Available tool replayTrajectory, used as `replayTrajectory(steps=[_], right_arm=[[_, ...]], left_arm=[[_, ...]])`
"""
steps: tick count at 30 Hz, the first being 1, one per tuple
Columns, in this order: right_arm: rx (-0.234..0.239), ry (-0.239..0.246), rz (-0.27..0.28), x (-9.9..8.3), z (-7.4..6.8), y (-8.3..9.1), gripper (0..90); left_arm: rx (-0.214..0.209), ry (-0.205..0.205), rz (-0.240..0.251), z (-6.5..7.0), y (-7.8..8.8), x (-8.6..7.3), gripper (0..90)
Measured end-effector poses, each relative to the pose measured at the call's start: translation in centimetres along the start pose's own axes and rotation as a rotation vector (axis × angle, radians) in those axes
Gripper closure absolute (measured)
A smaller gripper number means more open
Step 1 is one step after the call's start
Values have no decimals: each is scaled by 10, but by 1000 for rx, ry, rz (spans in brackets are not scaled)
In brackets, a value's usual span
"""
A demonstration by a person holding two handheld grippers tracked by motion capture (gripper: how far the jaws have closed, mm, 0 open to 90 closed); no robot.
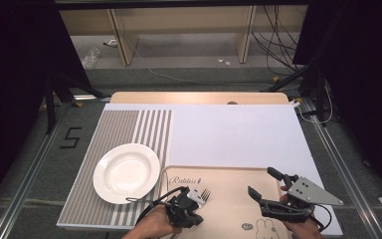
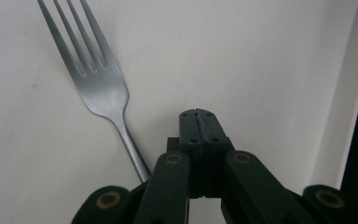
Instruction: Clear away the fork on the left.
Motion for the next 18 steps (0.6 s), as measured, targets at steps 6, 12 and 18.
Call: replayTrajectory(steps=[6,12,18], right_arm=[[1,0,0,0,0,0,173],[2,0,0,0,0,0,173],[1,0,1,0,0,0,173]], left_arm=[[2,10,-3,-1,-1,-1,895],[16,17,-5,-4,1,-1,895],[35,29,-5,-9,4,-3,895]])
Point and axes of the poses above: each handheld gripper's, and its own axes: y roughly backward along the jaws, x roughly out of its top, z roughly to its right, the point moved 5 cm from there along -y, roughly forward along the jaws, and after that the axes turned 3 degrees about z, right-handed, at the moved point
